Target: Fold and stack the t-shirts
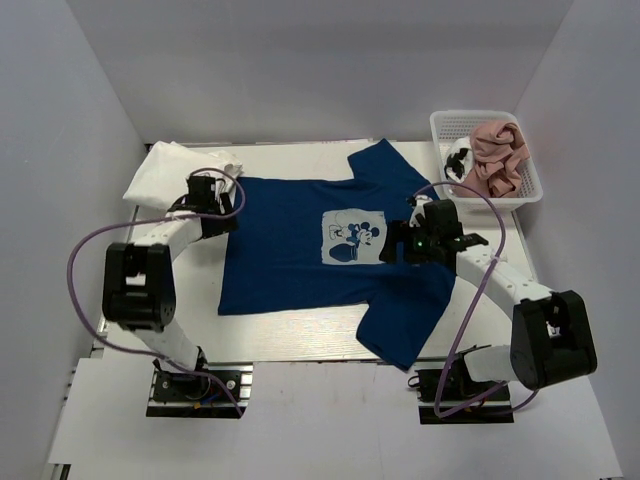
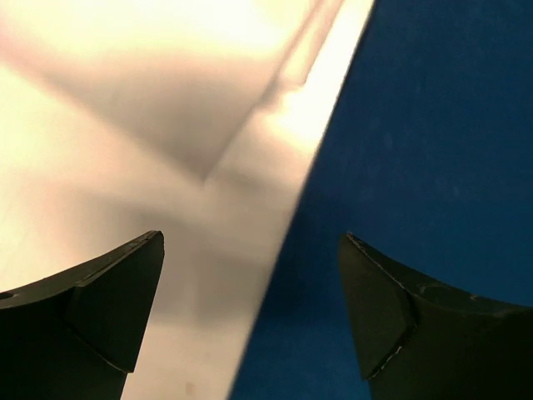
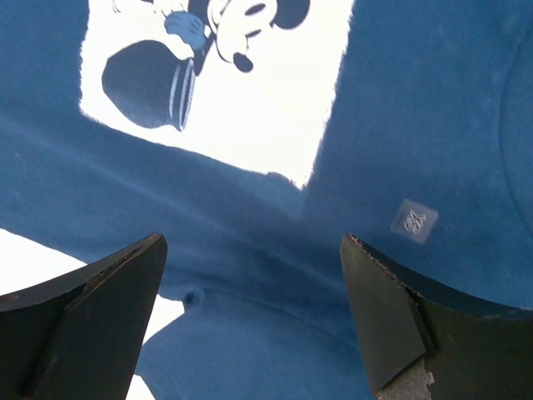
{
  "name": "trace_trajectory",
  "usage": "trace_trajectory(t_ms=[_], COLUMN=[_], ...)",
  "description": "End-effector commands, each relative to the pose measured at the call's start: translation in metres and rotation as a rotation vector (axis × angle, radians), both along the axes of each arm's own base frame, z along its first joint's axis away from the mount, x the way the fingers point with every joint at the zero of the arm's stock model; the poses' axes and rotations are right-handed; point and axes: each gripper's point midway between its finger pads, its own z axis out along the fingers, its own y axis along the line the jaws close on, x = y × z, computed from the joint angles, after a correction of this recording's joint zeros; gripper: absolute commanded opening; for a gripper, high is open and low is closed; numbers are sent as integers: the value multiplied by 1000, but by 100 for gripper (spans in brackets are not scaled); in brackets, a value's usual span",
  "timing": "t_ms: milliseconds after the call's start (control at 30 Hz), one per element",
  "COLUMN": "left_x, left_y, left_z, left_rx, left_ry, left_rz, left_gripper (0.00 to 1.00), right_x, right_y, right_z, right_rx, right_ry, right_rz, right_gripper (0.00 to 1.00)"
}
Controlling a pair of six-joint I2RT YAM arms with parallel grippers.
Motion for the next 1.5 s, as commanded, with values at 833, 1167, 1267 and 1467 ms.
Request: trace_trajectory(t_ms=[833,1167,1267,1467], left_x=[173,73,2,-118], left_y=[4,-43,-40,-35], left_z=[-9,33,10,15], left_rx=[-225,-463,-497,-491], left_ry=[-216,-67,101,143], left_rz=[-182,-127,47,259], left_gripper=[90,99,99,99], right_x=[36,15,-7,-90], right_y=[11,-3,-12,17], right_z=[23,36,36,20], right_rx=[-13,-33,-99,-115], right_ry=[-91,-105,-71,86], right_rz=[12,-28,-38,104], right_gripper=[90,90,90,90])
